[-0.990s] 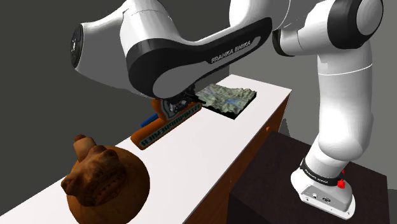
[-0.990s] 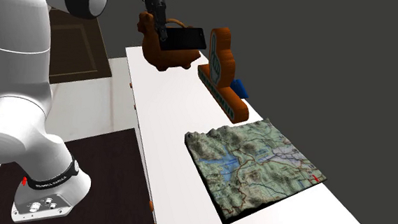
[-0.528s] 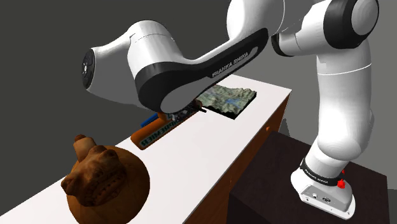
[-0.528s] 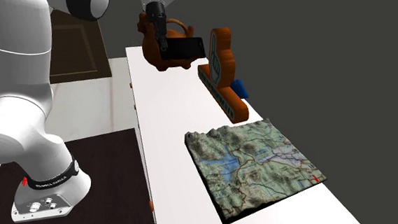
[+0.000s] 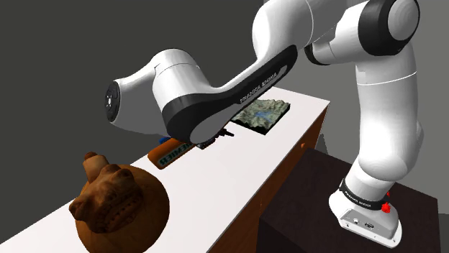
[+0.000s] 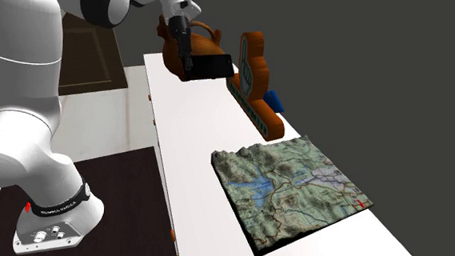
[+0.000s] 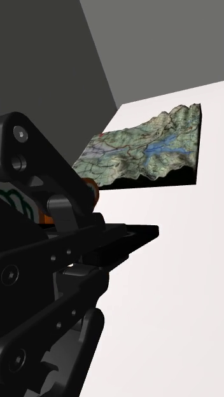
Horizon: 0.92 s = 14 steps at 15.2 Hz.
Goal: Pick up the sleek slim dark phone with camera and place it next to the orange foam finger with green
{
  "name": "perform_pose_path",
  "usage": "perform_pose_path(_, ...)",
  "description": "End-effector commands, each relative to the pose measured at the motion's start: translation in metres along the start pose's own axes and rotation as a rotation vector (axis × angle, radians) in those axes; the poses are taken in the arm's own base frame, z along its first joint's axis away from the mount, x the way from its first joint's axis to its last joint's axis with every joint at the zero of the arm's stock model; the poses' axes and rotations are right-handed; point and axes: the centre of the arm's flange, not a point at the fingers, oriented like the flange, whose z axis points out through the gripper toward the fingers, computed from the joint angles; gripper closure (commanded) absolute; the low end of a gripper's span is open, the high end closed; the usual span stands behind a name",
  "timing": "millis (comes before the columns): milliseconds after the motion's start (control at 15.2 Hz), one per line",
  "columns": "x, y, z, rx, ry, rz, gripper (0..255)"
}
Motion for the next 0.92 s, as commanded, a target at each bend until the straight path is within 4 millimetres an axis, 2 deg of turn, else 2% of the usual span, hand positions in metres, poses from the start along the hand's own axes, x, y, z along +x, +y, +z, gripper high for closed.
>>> perform_pose_path(0,0.000,-0.009,0.007,0.000,0.000,0.000,255)
perform_pose_path(858,0.000,-0.060,0.053,0.000,0.000,0.000,255)
